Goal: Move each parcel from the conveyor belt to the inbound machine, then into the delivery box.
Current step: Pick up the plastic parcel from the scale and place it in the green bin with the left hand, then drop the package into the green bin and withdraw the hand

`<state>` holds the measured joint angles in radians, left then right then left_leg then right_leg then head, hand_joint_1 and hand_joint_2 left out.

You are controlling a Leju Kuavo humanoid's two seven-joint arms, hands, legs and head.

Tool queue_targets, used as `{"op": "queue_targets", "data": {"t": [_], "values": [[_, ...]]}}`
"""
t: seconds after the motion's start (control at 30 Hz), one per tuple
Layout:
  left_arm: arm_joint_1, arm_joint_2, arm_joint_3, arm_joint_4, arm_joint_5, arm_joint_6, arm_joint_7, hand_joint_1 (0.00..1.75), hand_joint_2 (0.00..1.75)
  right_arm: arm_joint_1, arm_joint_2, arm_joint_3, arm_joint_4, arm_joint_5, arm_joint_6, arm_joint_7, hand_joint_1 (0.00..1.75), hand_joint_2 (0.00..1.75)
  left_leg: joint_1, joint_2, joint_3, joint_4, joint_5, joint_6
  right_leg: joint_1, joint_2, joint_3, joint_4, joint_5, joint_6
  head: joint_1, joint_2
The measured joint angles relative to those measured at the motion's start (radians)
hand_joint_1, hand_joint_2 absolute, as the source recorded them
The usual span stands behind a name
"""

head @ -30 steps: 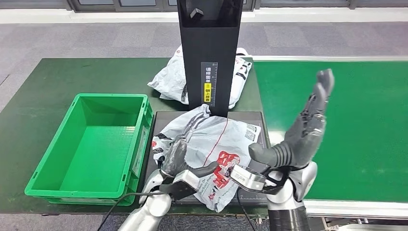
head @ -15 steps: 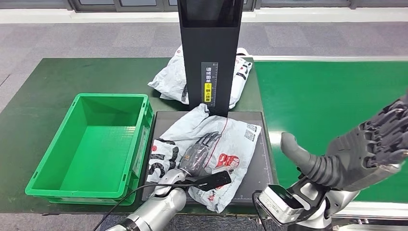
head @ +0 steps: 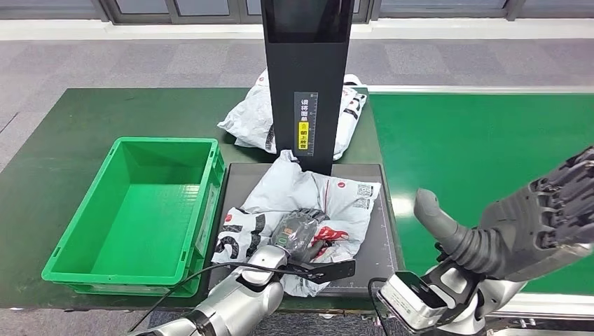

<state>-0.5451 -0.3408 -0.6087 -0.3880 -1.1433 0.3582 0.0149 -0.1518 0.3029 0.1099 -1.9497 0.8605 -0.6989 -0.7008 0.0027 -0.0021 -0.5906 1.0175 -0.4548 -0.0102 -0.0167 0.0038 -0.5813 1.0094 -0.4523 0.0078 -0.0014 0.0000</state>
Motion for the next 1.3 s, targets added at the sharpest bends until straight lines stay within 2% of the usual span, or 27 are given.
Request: {"op": "queue_targets", "data": {"t": [0.17,0.33,0.47,0.6,0.8,0.93,1.1,1.17,1.3], "values": [[-0.001,0.009,-0.006,0.001,-0.05,0.058,0.05,1.75,1.75,0.0,0.0,0.0,0.0,-0.002,0.0,0.0,0.0,1.75,0.0,0.0,0.007,0.0,0.003,-0.003,0.001,0.001,0.0,0.0,0.002,-0.001,0.0,0.0],[0.006,0.027,-0.007,-0.01,-0.172,0.268,0.146,1.75,1.75,0.002,0.0,-0.002,0.0,0.003,0.0,0.0,0.0,1.75,0.0,0.001,0.007,0.0,0.005,-0.004,0.002,0.001,-0.004,0.0,0.003,-0.002,0.0,0.0],[0.023,0.046,-0.003,-0.053,-0.245,0.321,0.183,1.75,1.75,0.002,0.0,-0.003,0.0,0.004,0.0,0.0,0.0,1.75,0.001,0.0,0.005,0.0,0.005,-0.004,0.002,0.001,-0.006,0.0,0.002,-0.002,0.0,0.0],[0.115,0.09,0.055,-0.318,-0.371,0.336,0.183,1.75,1.75,0.005,0.0,-0.008,0.0,0.004,0.0,0.0,0.0,1.75,0.001,0.001,0.002,0.0,0.005,-0.004,0.001,0.002,-0.01,0.0,0.002,-0.002,0.0,0.0],[0.213,0.176,0.134,-0.757,-0.375,0.338,0.166,1.75,1.75,0.01,-0.001,-0.033,-0.001,0.003,0.0,0.0,0.0,1.75,0.001,0.001,-0.002,0.0,0.004,-0.004,0.001,0.002,-0.014,0.0,0.002,-0.002,0.0,0.0],[0.257,0.206,0.195,-0.976,-0.375,0.339,0.077,1.75,1.75,0.016,-0.003,-0.044,-0.006,0.002,0.0,0.0,0.0,1.75,0.001,0.002,-0.003,0.0,0.004,-0.004,0.001,0.002,-0.014,0.0,0.002,-0.003,0.0,0.0],[0.321,0.166,0.321,-1.188,-0.375,0.339,-0.108,1.75,1.75,0.018,-0.003,-0.056,-0.008,0.001,0.0,0.0,0.0,1.75,0.001,0.002,-0.003,0.0,0.004,-0.003,0.001,0.003,-0.015,0.0,0.002,-0.002,0.0,0.0],[0.338,0.139,0.369,-1.239,-0.375,0.339,-0.14,1.75,1.75,0.018,-0.003,-0.056,-0.008,0.002,0.0,0.0,0.0,1.75,0.001,0.002,-0.004,0.0,0.004,-0.003,0.001,0.003,-0.015,0.0,0.002,-0.002,0.0,0.0],[0.35,0.101,0.463,-1.287,-0.373,0.339,-0.142,1.75,1.75,0.018,-0.003,-0.056,-0.009,0.002,0.0,0.0,0.0,1.75,0.001,0.002,-0.003,0.0,0.004,-0.003,0.001,0.003,-0.015,0.0,0.002,-0.002,0.0,0.0]]}}
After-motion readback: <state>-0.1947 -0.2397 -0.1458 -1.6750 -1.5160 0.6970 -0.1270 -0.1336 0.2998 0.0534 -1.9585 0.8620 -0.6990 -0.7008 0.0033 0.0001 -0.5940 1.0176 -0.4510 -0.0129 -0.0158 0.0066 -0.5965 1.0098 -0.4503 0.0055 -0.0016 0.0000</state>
